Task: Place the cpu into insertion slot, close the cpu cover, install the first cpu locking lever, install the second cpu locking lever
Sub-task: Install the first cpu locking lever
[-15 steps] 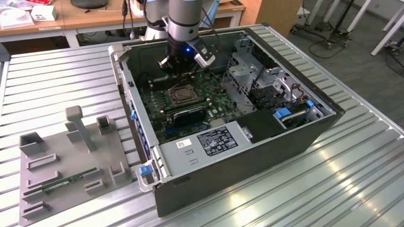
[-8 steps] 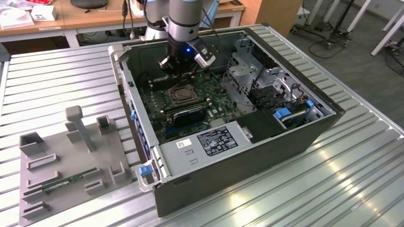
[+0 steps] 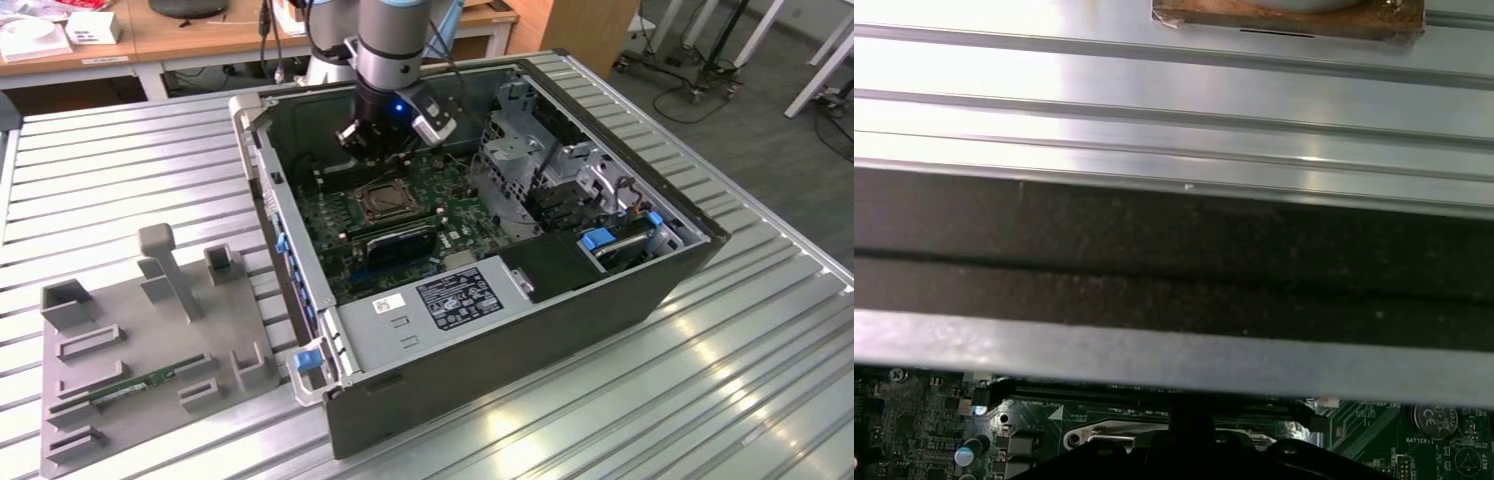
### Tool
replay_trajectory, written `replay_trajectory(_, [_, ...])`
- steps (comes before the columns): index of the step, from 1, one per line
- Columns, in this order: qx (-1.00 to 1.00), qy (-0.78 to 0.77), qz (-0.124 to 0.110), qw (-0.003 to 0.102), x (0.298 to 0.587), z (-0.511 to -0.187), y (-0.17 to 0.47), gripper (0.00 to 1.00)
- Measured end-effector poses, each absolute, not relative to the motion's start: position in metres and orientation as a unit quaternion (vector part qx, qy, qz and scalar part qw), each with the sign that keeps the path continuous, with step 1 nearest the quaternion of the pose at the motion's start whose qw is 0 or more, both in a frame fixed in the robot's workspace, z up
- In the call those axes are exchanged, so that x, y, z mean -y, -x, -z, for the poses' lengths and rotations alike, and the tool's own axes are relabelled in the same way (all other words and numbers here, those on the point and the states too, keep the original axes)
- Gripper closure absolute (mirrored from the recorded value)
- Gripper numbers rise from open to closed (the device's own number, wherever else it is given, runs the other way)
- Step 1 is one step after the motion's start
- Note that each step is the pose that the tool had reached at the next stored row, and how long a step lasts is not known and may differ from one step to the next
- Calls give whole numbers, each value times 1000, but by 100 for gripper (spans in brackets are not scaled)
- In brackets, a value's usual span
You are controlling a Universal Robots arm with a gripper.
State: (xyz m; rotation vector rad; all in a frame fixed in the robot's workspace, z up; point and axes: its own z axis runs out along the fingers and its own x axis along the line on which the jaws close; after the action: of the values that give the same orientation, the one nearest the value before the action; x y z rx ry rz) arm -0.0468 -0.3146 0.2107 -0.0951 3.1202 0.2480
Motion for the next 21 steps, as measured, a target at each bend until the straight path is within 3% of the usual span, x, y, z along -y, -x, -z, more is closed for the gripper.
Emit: replay_trajectory(21, [-996, 30, -79, 5, 315, -206, 42, 89])
